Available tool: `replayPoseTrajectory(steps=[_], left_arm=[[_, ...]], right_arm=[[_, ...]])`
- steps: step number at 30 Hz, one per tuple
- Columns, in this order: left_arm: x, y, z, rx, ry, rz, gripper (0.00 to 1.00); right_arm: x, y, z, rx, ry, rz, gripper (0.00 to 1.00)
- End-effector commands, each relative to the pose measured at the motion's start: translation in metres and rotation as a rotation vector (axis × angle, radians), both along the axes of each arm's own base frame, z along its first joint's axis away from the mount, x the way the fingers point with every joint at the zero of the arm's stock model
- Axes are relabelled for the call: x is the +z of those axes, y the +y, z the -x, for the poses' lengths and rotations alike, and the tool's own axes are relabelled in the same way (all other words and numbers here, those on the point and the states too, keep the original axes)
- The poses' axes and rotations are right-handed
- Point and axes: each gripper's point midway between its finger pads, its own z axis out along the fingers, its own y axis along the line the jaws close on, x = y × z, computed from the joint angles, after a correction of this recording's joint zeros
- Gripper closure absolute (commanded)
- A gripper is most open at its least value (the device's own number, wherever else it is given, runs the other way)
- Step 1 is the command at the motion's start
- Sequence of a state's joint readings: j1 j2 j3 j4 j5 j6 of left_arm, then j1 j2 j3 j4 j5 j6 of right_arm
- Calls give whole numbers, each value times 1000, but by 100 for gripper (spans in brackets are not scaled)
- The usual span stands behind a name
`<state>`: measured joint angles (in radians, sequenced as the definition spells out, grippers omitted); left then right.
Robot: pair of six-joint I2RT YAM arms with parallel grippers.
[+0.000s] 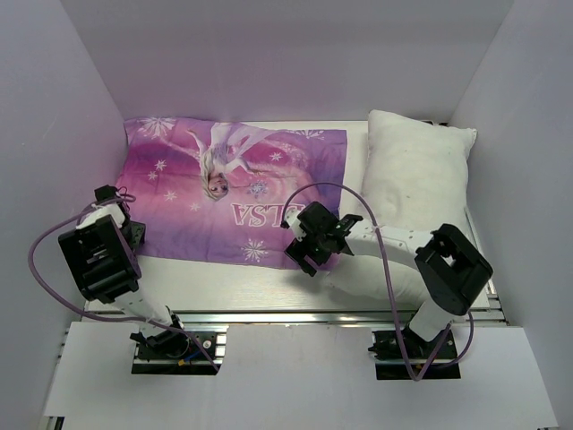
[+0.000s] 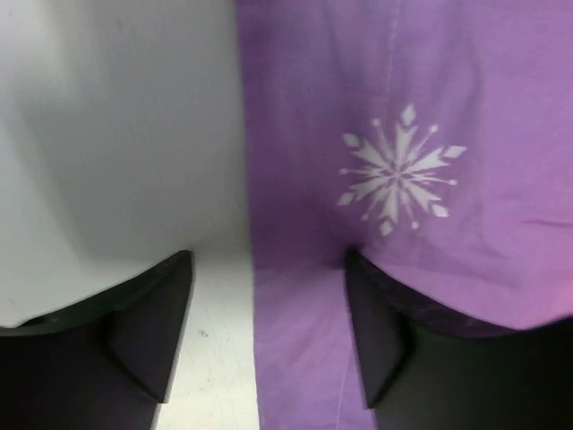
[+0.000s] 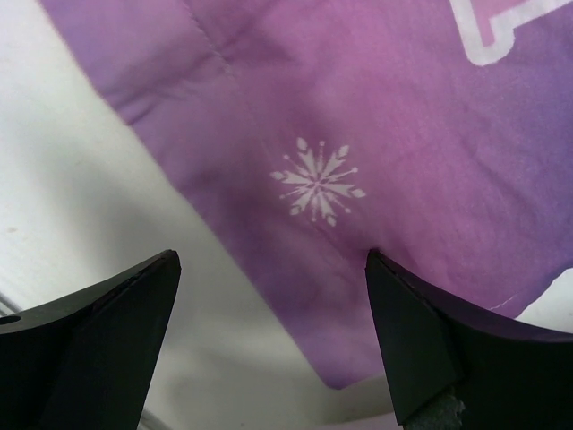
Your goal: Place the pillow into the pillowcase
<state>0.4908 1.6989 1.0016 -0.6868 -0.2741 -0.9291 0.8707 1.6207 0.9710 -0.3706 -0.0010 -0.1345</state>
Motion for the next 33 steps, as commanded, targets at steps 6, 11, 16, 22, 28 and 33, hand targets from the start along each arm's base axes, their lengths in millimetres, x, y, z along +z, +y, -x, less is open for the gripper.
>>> replayPoseTrajectory(steps=[6,11,16,22,28,33], left_arm=[[-27,-2,-31,-98,-75,17,69],[-9,-5,-54,-172,-161,-6,100],[46,-4,-77,-223,-327,-111,100],[188,-5,-97,-291,-638,-354,100],[327,-13,-77,-288,-898,-521,100],[429,-29,-54,-313,-1101,-626,100]], right_arm=[[-17,16,-31,-1,-100,-8,11],[-27,25,-39,3,-102,2,29],[-11,24,-58,-56,-187,2,100],[113,25,-90,-181,-435,-149,100],[284,10,-91,-228,-723,-424,100],[386,-12,-79,-236,-894,-558,100]])
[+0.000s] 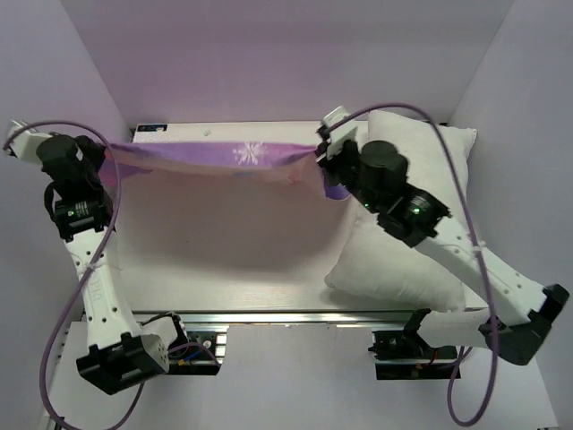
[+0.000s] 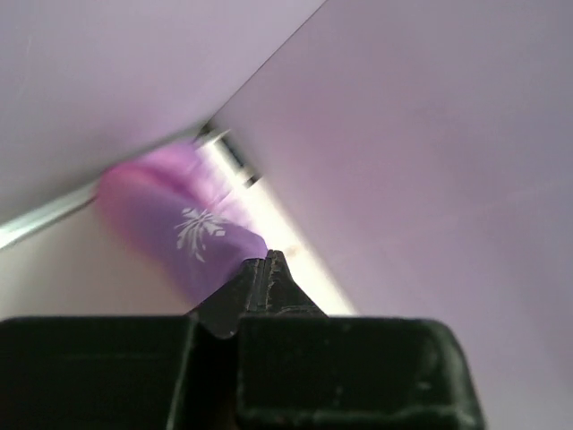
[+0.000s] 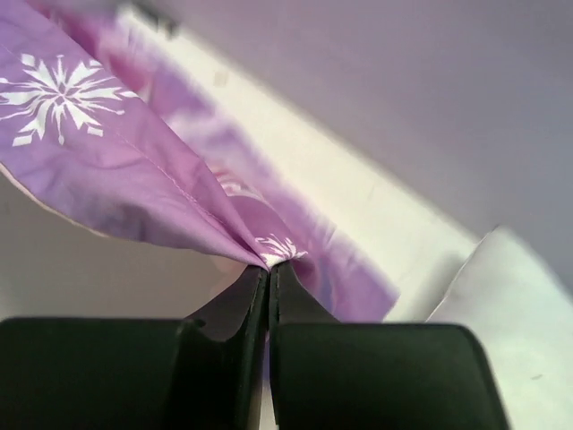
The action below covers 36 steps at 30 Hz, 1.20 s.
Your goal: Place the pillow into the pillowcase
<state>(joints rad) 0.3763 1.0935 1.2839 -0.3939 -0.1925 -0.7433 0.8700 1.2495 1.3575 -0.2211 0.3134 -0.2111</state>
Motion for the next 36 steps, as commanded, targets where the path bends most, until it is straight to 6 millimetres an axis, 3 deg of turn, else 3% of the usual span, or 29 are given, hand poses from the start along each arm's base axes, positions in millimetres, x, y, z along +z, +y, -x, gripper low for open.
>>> replayPoseTrajectory(steps=[1,3,5,6,7,10,12,14,15,17,19,22,23,25,26,28,29,30,31,33,34,35,36], left_arm=[[78,-8,29,11,-148,-85,100],[133,-15,61,42,-266,-147,100],[170,-20,92,81,-356,-191,100],[185,-22,104,91,-383,-219,100],[210,-29,123,99,-442,-248,100],[256,-42,162,114,-550,-326,100],[274,-45,173,123,-577,-368,100],[302,-54,192,122,-636,-421,100],[308,-56,192,115,-643,-432,100],[322,-58,201,125,-686,-445,100],[321,-51,192,146,-682,-430,100],[305,-39,150,112,-616,-395,100],[298,-36,136,95,-598,-378,100],[265,-22,90,69,-505,-327,100],[252,-16,75,64,-468,-307,100],[218,-5,41,48,-380,-269,100],[198,4,20,49,-334,-246,100],[171,11,0,43,-278,-218,100],[160,13,-13,25,-269,-216,100],[116,21,-49,-10,-188,-182,100],[92,25,-62,-20,-139,-160,100],[64,29,-82,-45,-81,-141,100],[47,31,-90,-55,-50,-127,100]], right_arm=[[74,-25,7,-38,-160,-72,100],[117,-39,24,-13,-250,-140,100],[146,-40,44,75,-313,-190,100],[169,-49,59,104,-361,-231,100],[182,-47,73,173,-388,-254,100],[217,-58,113,298,-468,-308,100],[234,-68,131,342,-519,-334,100],[247,-78,135,317,-553,-368,100],[257,-86,138,295,-576,-400,100],[264,-93,132,245,-586,-406,100],[268,-99,120,167,-585,-428,100],[253,-92,87,54,-559,-376,100],[239,-81,72,34,-538,-332,100],[225,-72,51,-25,-508,-299,100],[208,-58,33,-37,-477,-256,100],[186,-38,16,11,-436,-223,100],[164,-30,-10,8,-369,-216,100],[153,-15,-17,91,-331,-221,100],[125,-16,-53,69,-256,-200,100],[96,1,-72,175,-170,-203,100],[81,-2,-89,164,-149,-190,100],[51,8,-108,164,-97,-162,100],[38,12,-118,163,-81,-154,100]])
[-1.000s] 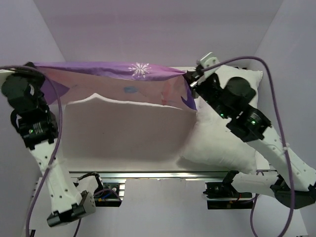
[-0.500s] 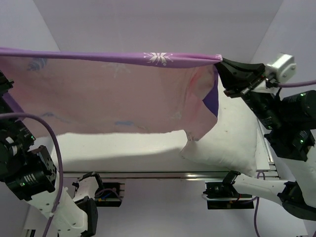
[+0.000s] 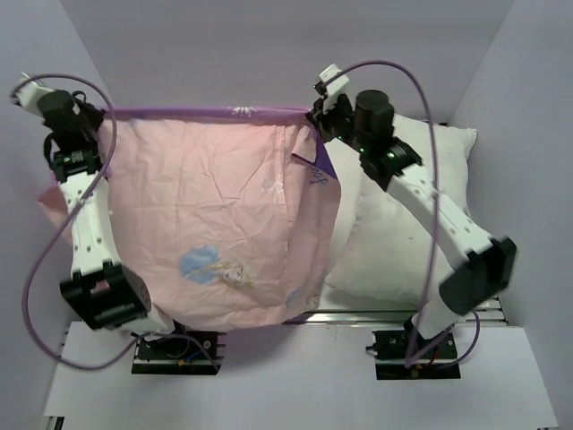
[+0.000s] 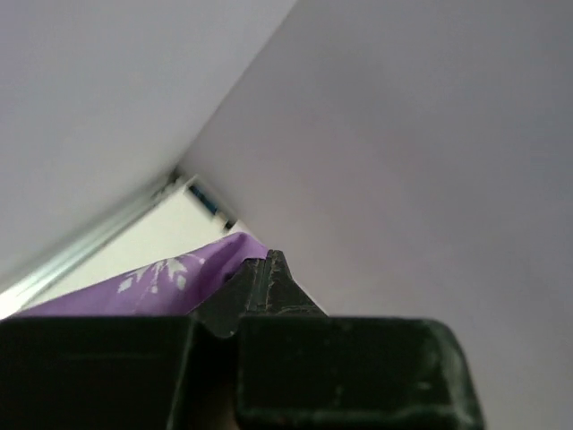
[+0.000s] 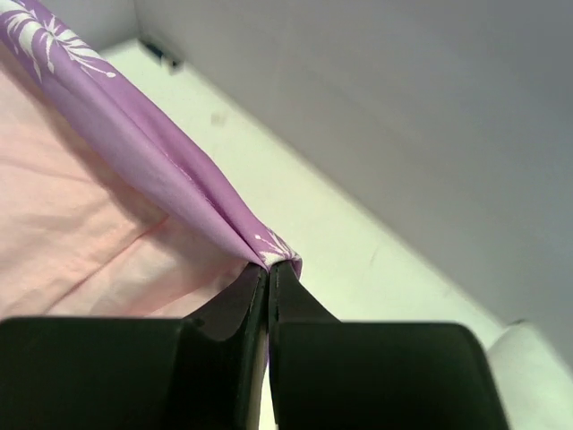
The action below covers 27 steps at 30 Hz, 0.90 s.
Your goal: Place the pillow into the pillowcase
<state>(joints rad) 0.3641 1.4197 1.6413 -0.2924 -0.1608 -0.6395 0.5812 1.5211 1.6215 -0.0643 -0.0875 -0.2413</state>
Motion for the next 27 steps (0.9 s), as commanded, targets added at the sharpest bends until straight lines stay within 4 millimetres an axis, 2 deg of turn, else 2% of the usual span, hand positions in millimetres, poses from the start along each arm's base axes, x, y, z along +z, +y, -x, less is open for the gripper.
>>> replayPoseTrajectory(steps=[1,2,3,4,5,6,7,8,9,10,11,12,13,15,16,17,18,19,20,21,22,23,24,25,26,27], left_arm=[[-42,9,-19,-11,54,18,100],[-60,10,-27,-26,85,16,100],[-88,13,-39,-27,138,32,100],[-110,13,-47,-34,183,45,100],[-126,12,-53,-48,224,38,88],[-159,14,-65,-53,292,57,80],[-175,6,-72,-78,336,61,66],[-178,4,-80,-90,359,53,39],[-186,1,-85,-103,394,58,19],[-210,-8,-91,-129,468,72,3],[-198,-13,-99,-147,459,46,2],[-197,-20,-103,-173,467,34,2],[-195,-34,-107,-196,478,6,2],[-178,-44,-110,-193,453,-27,2],[-168,-53,-111,-210,430,-33,2],[-162,-57,-110,-219,416,-33,2],[-160,-61,-107,-231,416,-28,2],[-151,-67,-101,-242,400,-15,2],[-156,-71,-95,-256,415,-2,2],[-162,-76,-88,-273,439,12,2],[-166,-82,-80,-284,447,38,2],[-156,-87,-68,-294,430,44,2],[-180,-95,-54,-317,483,68,2],[-187,-104,-45,-346,492,89,2],[-176,-110,-29,-357,465,90,2],[-204,-118,-13,-371,518,126,2]], right_arm=[[-20,6,-26,43,39,-43,100],[-50,12,-43,33,102,-25,100],[-65,17,-50,52,140,-24,100],[-91,19,-70,54,192,-13,100],[-104,22,-78,70,222,-12,89],[-118,27,-85,95,255,-8,82],[-144,28,-108,80,305,12,73],[-152,29,-118,63,329,22,65],[-176,22,-124,20,417,71,63],[-213,23,-136,-8,487,128,58],[-174,24,-149,-26,410,129,37],[-183,21,-145,-25,455,167,13],[-181,21,-143,-20,445,178,11],[-181,17,-136,-36,438,182,11],[-148,17,-127,-28,363,150,11],[-173,14,-115,-22,406,176,11],[-169,17,-104,-10,393,177,11],[-149,15,-91,-4,359,162,11],[-166,11,-80,-6,404,177,11],[-156,13,-65,7,403,174,11],[-163,12,-53,12,438,187,11],[-178,9,-42,-7,500,187,11],[-175,11,-28,7,507,186,11],[-181,12,-17,18,533,200,11],[-185,11,-9,10,542,212,11],[-194,13,11,12,562,229,10]])
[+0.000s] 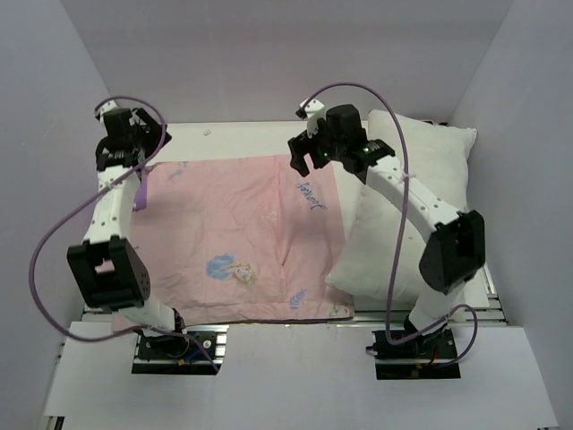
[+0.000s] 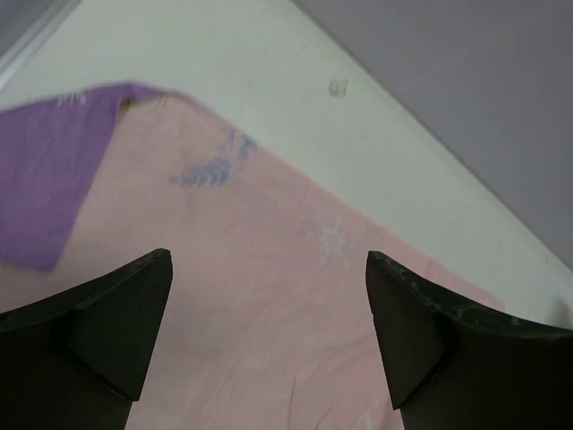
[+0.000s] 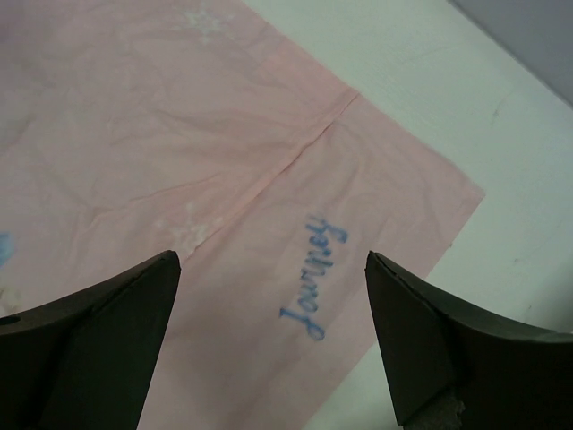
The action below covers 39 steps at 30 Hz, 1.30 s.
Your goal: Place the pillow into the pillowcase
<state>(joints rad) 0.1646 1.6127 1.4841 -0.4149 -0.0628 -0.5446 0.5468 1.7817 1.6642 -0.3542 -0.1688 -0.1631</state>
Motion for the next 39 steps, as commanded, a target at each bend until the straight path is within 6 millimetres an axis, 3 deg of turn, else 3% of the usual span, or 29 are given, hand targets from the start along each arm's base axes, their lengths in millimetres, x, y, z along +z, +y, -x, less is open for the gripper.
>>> replayPoseTrajectory(steps=[1,2,3,4,5,6,7,10,11,13,15,17,20,23,27,29,30,31,32,33,34,36,37,39], left_arm=[[-17,-26,53,-50,54,80,2],[-9,-38,68,-94,29,98,2],[-18,-45,80,-103,57,105,2],[-39,-47,95,-82,104,131,2],[-41,-51,103,-82,107,145,2],[-33,-57,111,-97,77,157,2],[-42,-63,119,-114,97,168,2],[-40,-85,133,-174,83,209,2],[-39,-98,135,-218,79,219,2],[-39,-108,138,-246,78,214,2],[-43,-122,142,-282,102,199,2],[-53,-129,144,-302,132,192,2],[-65,-138,148,-326,175,191,2],[-70,-145,147,-349,186,183,2],[-73,-150,147,-356,205,163,2],[-76,-152,147,-359,219,159,2],[-78,-151,148,-358,224,158,2],[-78,-151,148,-355,225,154,2],[-79,-150,148,-351,228,151,2],[-78,-150,149,-350,227,151,2],[-76,-150,149,-349,224,150,2],[-73,-148,149,-347,214,145,2],[-69,-148,149,-347,205,141,2],[-64,-147,149,-345,191,133,2]], right_arm=[[-23,0,41,-19,67,47,11],[-24,-5,45,-56,49,63,11],[-24,-8,62,-66,53,61,11],[-22,-11,68,-82,58,49,11],[-20,-20,70,-128,56,45,11],[-7,-29,78,-154,44,23,11],[-12,-42,82,-201,51,45,11],[-11,-79,104,-338,116,98,11],[-7,-91,114,-374,133,110,11],[-19,-128,141,-475,212,221,11],[-18,-150,166,-553,262,208,11],[-31,-178,194,-650,333,256,11],[-34,-216,227,-771,369,280,11],[-41,-236,247,-870,425,257,11],[-85,-243,263,-911,552,338,11],[-100,-238,258,-909,589,346,11],[-107,-236,257,-895,601,353,17],[-110,-228,247,-863,594,337,41],[-110,-228,246,-853,599,346,41],[-105,-219,233,-833,569,304,84],[-90,-210,220,-798,528,261,100],[-62,-194,194,-759,437,158,100],[-32,-184,180,-728,370,83,100],[5,-172,159,-685,266,-1,100]])
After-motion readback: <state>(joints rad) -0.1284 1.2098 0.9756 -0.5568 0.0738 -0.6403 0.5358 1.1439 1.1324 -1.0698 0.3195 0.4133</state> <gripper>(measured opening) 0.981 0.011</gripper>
